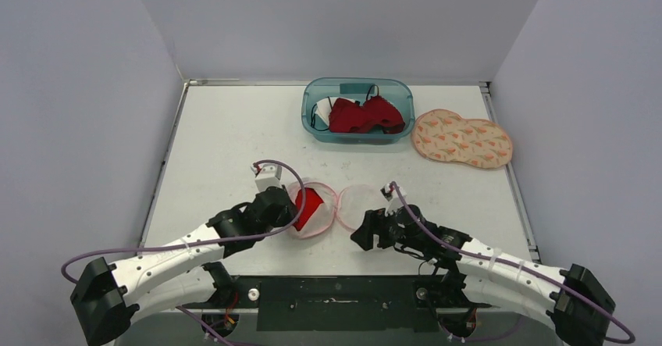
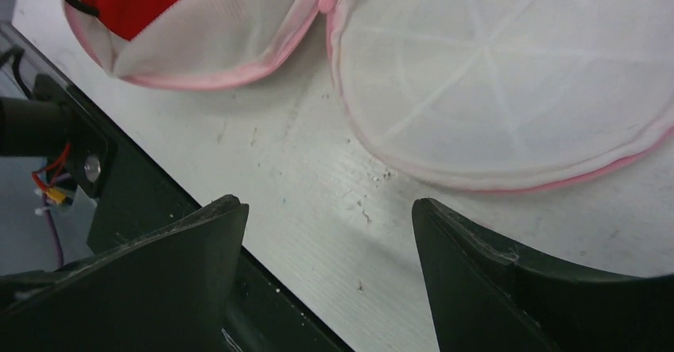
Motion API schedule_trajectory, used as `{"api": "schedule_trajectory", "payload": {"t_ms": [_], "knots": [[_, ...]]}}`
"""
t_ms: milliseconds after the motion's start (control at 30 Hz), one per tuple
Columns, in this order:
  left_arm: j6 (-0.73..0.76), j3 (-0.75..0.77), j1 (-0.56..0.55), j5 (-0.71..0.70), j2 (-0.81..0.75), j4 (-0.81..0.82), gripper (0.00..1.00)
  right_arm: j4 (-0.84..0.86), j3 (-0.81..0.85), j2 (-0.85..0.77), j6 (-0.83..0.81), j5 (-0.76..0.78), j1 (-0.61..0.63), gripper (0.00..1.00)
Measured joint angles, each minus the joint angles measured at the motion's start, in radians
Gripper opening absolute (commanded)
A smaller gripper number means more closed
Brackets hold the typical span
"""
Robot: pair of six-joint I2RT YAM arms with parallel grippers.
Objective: Unzip the laundry bag and remove the bra
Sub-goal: Place the laundry bag at the center of the board, then pick up the bra from the laundry bag.
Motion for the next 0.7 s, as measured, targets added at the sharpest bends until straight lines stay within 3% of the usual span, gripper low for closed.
{"api": "schedule_trajectory", "payload": {"t_ms": [200,400,600,700], "knots": [[-0.012,-0.002,0.013,0.007,-0.076,0.0,0.35,0.059,-0.044,0.149,0.064,0.096,0.077,0.75],[-0.009,-0.015,0.024,0.009,-0.093,-0.011,0.41,0.1,-0.055,0.185,0.105,0.214,0.077,0.75],[0.004,-0.021,0.032,0.005,-0.114,-0.04,0.57,0.061,-0.033,0.13,0.053,0.225,0.095,0.81],[0.009,-0.021,0.032,0.001,-0.144,-0.06,0.59,0.046,0.022,0.101,0.012,0.213,0.111,0.81]]}}
